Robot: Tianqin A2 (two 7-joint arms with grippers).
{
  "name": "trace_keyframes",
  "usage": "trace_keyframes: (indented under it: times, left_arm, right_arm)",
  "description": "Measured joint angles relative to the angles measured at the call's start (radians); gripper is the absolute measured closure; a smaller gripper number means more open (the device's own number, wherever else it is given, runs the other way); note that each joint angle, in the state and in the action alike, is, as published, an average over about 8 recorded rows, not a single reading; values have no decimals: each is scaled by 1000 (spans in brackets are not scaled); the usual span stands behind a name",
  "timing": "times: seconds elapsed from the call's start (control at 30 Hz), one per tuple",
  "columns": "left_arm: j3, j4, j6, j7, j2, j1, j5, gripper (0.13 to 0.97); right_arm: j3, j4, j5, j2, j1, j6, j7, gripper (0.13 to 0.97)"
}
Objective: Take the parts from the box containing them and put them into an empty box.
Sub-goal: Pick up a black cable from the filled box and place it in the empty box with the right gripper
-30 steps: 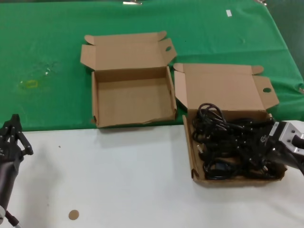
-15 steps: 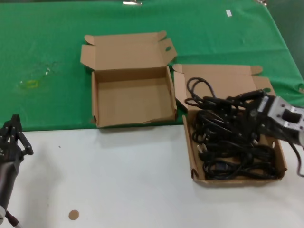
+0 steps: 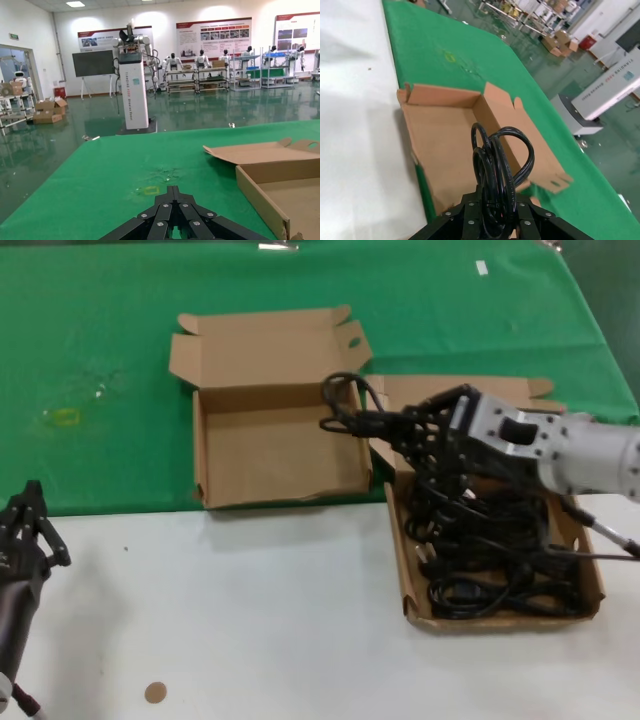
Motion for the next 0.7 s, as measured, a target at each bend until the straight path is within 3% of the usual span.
trace_keyframes:
  times: [0.7]
  left_arm:
    - [0,0,0,0,0,0,0,953]
  right_arm:
    - [-90,-378,-114,-335,246,7,-83,861]
